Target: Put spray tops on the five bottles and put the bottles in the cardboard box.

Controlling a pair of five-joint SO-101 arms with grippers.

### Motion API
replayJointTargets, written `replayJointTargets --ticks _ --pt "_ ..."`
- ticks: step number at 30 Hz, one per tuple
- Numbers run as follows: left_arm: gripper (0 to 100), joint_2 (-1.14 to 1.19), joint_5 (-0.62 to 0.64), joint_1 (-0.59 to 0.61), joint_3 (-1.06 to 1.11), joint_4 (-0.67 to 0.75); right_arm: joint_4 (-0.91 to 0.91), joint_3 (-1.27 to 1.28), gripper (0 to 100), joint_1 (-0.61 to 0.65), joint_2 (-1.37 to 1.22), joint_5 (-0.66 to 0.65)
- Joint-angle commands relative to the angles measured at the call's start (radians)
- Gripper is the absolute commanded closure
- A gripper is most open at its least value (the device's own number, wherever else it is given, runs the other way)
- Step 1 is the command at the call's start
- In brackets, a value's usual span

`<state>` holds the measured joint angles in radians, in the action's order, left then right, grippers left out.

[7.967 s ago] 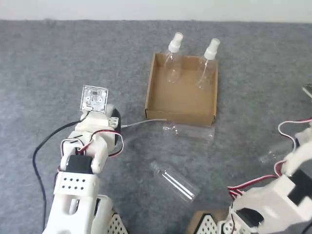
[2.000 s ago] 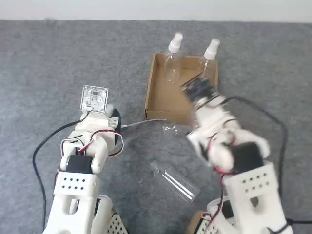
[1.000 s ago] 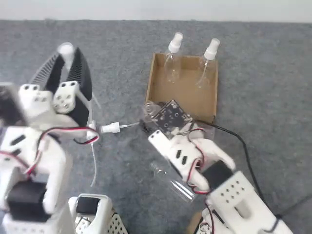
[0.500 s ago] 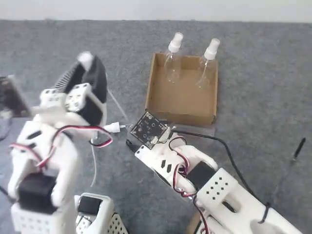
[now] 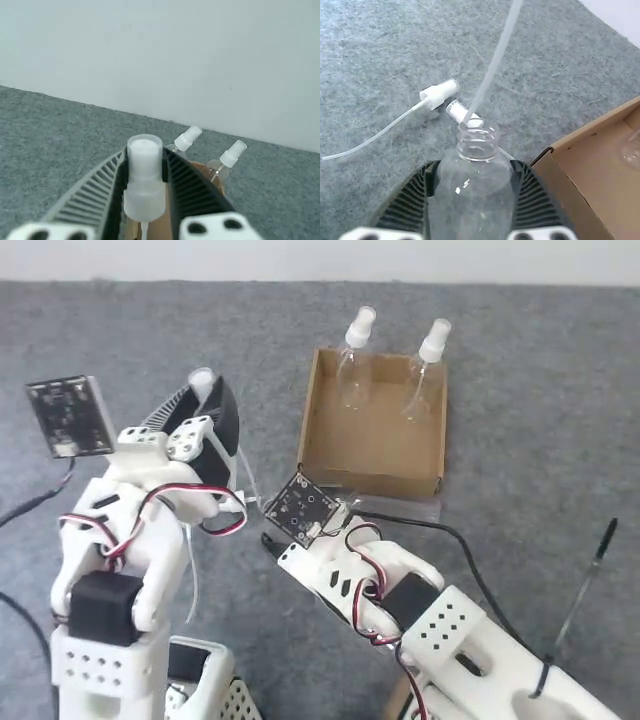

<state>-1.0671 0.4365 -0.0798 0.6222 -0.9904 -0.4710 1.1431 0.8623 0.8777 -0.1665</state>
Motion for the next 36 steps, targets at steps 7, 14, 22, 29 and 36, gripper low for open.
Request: replayJointTargets --ticks 7,14,22,29,36 --pt "99 -0.003 -0.011 -0.054 -0.015 0.040 0.016 -0.015 99.2 0.008 0.005 0.009" --pt "99 -0.003 -0.011 -0.057 0.041 0.038 0.016 -0.015 99.2 0.005 0.005 0.009" --pt "99 -0.003 -0.037 -0.060 -0.013 0.031 0.016 -0.014 99.2 0.005 0.005 0.009" --pt "99 -0.003 -0.051 -0.060 -0.030 0.032 0.018 -0.006 99.2 0.004 0.005 0.009" --pt "99 0.002 -0.055 -0.087 -0.047 0.034 0.018 -0.005 99.2 0.004 0.005 0.009"
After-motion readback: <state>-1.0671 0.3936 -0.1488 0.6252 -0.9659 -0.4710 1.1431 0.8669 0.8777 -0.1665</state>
